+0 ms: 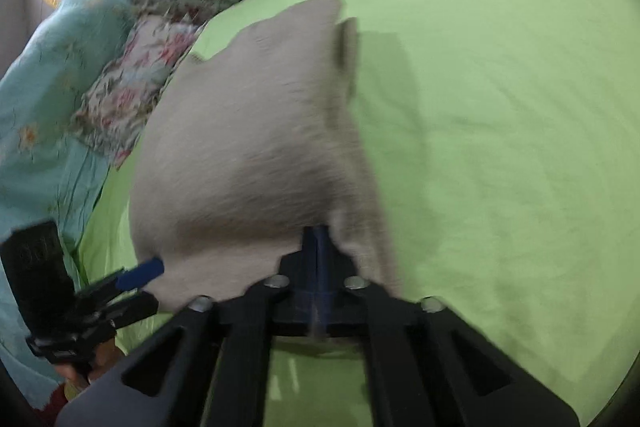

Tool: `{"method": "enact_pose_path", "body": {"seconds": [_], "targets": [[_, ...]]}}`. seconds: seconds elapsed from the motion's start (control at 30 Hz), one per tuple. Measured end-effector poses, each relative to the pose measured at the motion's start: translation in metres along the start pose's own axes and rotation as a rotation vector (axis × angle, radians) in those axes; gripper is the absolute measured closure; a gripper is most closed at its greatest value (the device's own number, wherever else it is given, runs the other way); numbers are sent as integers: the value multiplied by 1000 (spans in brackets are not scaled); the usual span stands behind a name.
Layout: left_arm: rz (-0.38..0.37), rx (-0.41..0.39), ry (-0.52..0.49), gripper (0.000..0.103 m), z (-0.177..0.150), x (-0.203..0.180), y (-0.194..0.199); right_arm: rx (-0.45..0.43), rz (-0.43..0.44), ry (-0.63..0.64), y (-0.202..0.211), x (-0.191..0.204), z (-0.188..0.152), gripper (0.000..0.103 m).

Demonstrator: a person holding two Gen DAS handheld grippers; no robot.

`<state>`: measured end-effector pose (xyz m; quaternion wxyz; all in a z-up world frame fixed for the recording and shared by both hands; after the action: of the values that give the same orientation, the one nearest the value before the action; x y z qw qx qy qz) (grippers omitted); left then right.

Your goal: Fold small clothes

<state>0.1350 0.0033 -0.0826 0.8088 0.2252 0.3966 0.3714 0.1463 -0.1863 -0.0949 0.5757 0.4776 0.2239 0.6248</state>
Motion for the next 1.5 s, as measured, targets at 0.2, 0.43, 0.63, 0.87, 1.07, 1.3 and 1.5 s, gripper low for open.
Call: {"method": "enact_pose_path", "body": {"seconds": [0.2, 0.43, 0.63, 0.87, 1.07, 1.3, 1.5], "targets": [[51, 18, -28, 41, -2, -8, 1, -12, -34, 37, 3, 2, 3, 103], [-41, -31, -10, 33, -10, -16, 19, -60, -40, 125, 36, 26, -12, 98], [-16, 13, -16, 33, -14, -10, 7, -6, -89, 147, 21, 15, -28, 96], [86, 49, -106, 33, -20, -19, 1, -17, -84, 127, 22, 11, -28, 98], [96, 11, -13, 32, -19, -17, 16, -14, -113, 124, 33, 14, -32, 96], [228, -58, 67, 32, -26, -15, 48, -26, -150, 122, 49, 14, -38, 96], [225, -131, 111, 30, -22, -17, 76, -52, -146, 143, 62, 20, -43, 95]]}}
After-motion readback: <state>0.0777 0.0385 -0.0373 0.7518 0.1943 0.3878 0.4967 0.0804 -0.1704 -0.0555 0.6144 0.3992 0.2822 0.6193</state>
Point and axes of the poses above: each gripper's, at about its wrist camera, not at the fingertips, and y roughly against the way its jaws point, x to its left, z to its top, the point moved 5 cm from there along -y, roughly the way its jaws point, and after that the axes turned 5 degrees about -z, right-handed, at the moved point
